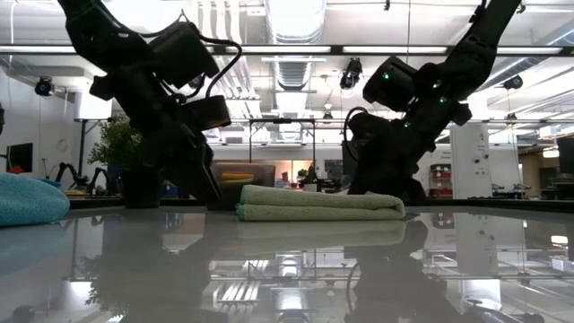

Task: Fold microfiber towels
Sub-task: Fold the green towel

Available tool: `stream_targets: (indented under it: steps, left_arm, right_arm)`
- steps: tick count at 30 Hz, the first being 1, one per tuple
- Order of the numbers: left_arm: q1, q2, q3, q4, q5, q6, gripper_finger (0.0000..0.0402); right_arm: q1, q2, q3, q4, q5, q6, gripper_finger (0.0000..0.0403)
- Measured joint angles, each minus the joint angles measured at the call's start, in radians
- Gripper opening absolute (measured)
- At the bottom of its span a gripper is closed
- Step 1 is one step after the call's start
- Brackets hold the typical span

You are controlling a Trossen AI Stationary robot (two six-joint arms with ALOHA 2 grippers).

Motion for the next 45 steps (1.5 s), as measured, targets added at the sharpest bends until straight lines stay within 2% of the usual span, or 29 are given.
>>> stream_targets:
  steps: [6, 11, 15, 21, 28, 32, 45]
  left_arm:
    - [0.000, 0.005, 0.000, 0.014, 0.000, 0.001, 0.0183]
    - [0.000, 0.057, 0.000, 0.092, 0.003, 0.010, 0.0183]
    - [0.000, 0.106, 0.000, 0.162, 0.003, 0.010, 0.0183]
    - [0.007, 0.167, 0.001, 0.290, 0.003, 0.011, 0.0183]
    - [0.017, 0.248, 0.024, 0.407, -0.003, 0.015, 0.0183]
    - [0.021, 0.275, 0.041, 0.439, -0.003, 0.029, 0.0183]
    - [0.025, 0.269, 0.031, 0.446, 0.005, 0.031, 0.0183]
  right_arm:
    - [0.000, -0.034, 0.000, -0.009, 0.000, 0.002, 0.0115]
    - [0.000, -0.060, 0.000, -0.020, 0.000, 0.001, 0.0055]
    - [-0.005, -0.089, 0.000, -0.093, -0.001, -0.019, 0.0017]
    - [-0.039, -0.160, 0.055, -0.299, 0.009, -0.078, 0.0014]
    - [-0.041, -0.164, 0.201, -0.533, 0.094, -0.146, 0.0013]
    - [-0.040, -0.104, 0.303, -0.617, 0.131, -0.176, 0.0013]
    - [0.005, 0.192, 0.650, -0.785, 0.135, -0.299, 0.0013]
